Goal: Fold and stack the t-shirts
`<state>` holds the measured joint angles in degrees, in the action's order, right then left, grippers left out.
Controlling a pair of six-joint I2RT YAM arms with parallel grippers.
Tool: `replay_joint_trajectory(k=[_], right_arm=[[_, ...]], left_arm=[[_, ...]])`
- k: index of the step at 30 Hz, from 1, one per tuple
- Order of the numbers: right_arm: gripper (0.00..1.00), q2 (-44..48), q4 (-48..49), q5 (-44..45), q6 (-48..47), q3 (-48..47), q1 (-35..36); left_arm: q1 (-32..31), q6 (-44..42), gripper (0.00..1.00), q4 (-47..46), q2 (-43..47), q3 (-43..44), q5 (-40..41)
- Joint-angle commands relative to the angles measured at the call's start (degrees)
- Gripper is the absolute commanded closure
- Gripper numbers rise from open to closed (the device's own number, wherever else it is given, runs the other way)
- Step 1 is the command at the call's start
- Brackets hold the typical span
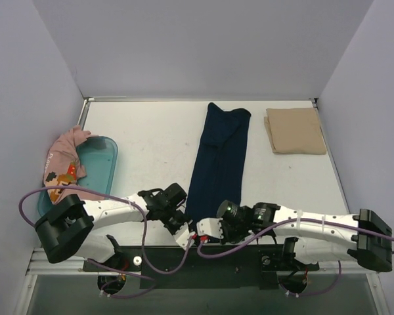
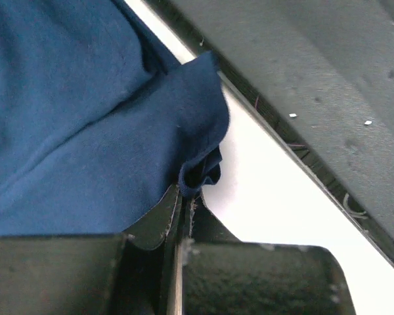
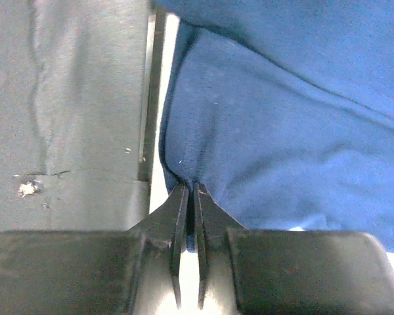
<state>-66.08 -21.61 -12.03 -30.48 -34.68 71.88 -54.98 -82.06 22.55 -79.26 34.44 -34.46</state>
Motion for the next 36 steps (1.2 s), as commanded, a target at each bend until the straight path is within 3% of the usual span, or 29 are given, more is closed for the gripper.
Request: replay_joint_trajectory(k=[1, 6, 12, 20, 31, 36], right_arm=[[1.0, 6.8, -3.4, -5.4, 4.7, -4.2, -10.7], [1.0, 8.4, -4.5, -13.7, 6.6, -8.2, -26.0], [1.0, 3.2, -4.1, -15.7, 9.1, -13.6, -38.3], [1.0, -11.0, 0.3, -14.9, 11.4, -23.8, -49.1], [1.0, -30.4, 0.4, -18.2, 10.0, -39.7, -56.1], [1.0, -36.6, 0.2, -18.4, 9.6, -43.8, -56.5]], left_arm=[[3.6, 19.6, 1.0, -0.6, 1.7, 8.3, 0.7], [12.7, 45.7, 1.0, -6.8, 1.1, 17.1, -3.4], [17.5, 65.8, 1.0, -24.3, -2.0, 20.7, 2.2], [21.9, 70.9, 1.0, -29.5, -13.4, 29.1, 9.6], [23.4, 71.5, 1.0, -29.3, -29.5, 43.7, 14.2], [24.5, 72.5, 1.0, -27.7, -32.8, 44.5, 16.1]])
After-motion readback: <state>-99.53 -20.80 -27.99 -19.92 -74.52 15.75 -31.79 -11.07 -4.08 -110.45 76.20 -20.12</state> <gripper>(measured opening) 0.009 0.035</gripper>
